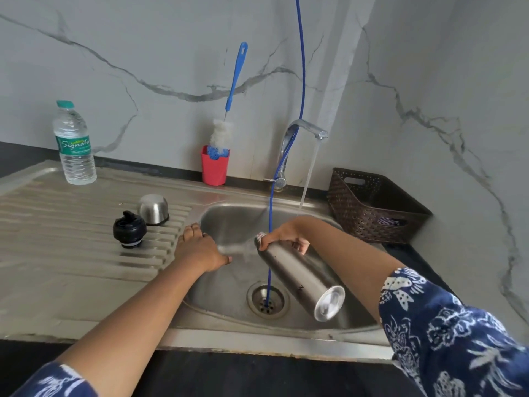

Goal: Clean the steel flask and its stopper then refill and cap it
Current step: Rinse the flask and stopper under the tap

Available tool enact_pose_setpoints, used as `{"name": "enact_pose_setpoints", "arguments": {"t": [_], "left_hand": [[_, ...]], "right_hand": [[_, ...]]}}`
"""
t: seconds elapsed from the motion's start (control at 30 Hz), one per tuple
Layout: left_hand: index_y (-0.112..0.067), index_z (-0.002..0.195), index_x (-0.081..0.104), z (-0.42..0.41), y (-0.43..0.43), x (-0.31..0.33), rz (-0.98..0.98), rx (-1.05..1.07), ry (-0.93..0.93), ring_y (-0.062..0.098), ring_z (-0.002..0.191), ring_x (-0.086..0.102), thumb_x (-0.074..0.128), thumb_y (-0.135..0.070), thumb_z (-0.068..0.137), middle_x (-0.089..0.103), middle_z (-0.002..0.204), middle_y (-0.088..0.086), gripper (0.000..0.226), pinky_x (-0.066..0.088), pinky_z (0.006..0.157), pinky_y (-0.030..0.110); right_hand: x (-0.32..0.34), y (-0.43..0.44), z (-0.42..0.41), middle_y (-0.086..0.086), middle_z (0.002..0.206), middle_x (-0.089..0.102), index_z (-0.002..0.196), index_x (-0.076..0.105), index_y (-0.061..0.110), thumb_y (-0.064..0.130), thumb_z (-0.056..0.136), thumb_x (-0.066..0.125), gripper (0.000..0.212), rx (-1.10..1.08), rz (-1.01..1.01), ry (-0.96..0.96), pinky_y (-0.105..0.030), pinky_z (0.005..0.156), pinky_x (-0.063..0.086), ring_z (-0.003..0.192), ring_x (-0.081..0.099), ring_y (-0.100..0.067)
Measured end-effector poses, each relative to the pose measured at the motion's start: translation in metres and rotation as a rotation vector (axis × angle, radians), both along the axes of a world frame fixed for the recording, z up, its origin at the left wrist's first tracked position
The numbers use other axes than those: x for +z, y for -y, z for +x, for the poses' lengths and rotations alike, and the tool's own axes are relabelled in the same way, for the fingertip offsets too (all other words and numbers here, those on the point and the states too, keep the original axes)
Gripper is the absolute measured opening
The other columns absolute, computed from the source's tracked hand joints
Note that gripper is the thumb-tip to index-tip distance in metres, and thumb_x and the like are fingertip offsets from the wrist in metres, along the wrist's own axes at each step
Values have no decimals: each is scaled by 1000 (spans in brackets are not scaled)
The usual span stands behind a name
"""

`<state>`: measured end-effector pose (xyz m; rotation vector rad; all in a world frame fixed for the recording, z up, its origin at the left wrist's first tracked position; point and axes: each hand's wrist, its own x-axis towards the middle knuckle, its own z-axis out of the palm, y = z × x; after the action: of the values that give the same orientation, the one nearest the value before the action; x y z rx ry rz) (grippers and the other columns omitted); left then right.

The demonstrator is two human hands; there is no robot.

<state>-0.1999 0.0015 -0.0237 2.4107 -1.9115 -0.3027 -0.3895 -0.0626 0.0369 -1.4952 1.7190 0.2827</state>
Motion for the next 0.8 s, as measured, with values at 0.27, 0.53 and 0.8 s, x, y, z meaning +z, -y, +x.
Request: {"name": "enact_pose_setpoints", "arguments": {"t": [0.27,0.53,0.8], "left_hand": [[-9,152,20,-2,-3,5,37,-9,3,31,147,-3,52,-67,82,-4,159,16,96,8,118,39],[-8,152,17,-3,-6,7,49,-5,21,31,147,-3,52,-68,83,-5,159,16,98,8,118,39],[-7,152,18,-4,-6,8,58,0,34,31,147,-5,51,-68,84,-6,160,16,97,6,118,39]], "right_hand": [[16,-14,23,-11,115,51,117,50,12,50,78,68,57,367,-135,-485,-37,96,47,108,55,-30],[-8,-18,40,-4,119,54,115,55,24,44,72,71,50,817,-479,-1041,-34,78,50,99,58,-26],[-24,-25,37,-14,132,43,141,40,23,34,91,57,54,976,-796,-1065,-41,91,42,120,40,-29]]}}
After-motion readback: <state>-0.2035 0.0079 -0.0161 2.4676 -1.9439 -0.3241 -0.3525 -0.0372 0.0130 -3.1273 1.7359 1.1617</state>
